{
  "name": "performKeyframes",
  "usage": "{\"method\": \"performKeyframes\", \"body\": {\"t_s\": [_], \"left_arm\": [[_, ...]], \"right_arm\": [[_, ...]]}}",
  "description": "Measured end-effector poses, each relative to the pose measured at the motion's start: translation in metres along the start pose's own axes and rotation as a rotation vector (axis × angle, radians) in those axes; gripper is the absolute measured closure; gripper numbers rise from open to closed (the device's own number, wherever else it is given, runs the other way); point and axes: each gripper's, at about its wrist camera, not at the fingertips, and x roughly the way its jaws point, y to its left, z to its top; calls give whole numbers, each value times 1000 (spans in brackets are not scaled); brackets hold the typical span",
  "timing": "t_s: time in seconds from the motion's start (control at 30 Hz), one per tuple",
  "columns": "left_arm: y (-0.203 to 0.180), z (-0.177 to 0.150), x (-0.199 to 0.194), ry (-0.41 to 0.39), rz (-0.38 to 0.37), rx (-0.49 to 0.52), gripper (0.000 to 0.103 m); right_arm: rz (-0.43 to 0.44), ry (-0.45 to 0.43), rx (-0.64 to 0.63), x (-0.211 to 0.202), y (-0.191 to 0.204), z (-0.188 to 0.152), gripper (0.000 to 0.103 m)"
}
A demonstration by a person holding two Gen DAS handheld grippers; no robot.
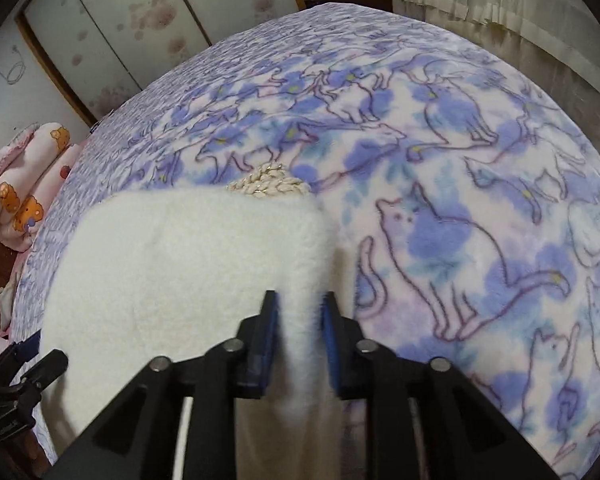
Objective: Fold large clothes
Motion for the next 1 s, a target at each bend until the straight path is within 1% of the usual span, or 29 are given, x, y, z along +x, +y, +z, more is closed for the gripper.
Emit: {"method": "performKeyframes", "body": {"t_s": [0.03, 0.07, 0.13, 0.2, 0.37, 0.57, 0.7, 0.87, 0.97, 1.0], "left_arm": [[3, 0, -2, 13, -10, -17, 28], [6, -3, -4, 23, -20, -34, 28], [11, -7, -9, 47, -30, -72, 26], [13, -14, -16, 53, -33, -90, 25], [8, -35, -40, 59, -10, -66, 25], [-1, -61, -67, 80, -9, -41, 25], [-11, -73, -85, 93, -21, -15, 25], [-18, -77, -110, 74, -18, -5, 25], [-18, -74, -122, 64, -27, -13, 25], [-17, -73, -124, 64, -30, -18, 25]], "right_arm": [[4, -3, 20, -7, -2, -1, 57], [13, -9, 32, -16, -4, -4, 57], [12, -22, 28, -29, -6, -11, 57], [14, -24, 2, -45, -5, -24, 57], [13, 20, -42, -67, -1, -53, 57], [25, 62, -84, -91, 10, -91, 56], [36, 83, -121, -106, 21, -112, 53], [36, 81, -151, -125, 31, -124, 51], [63, 59, -144, -139, 34, -125, 45], [68, 48, -143, -144, 34, -124, 41]]}}
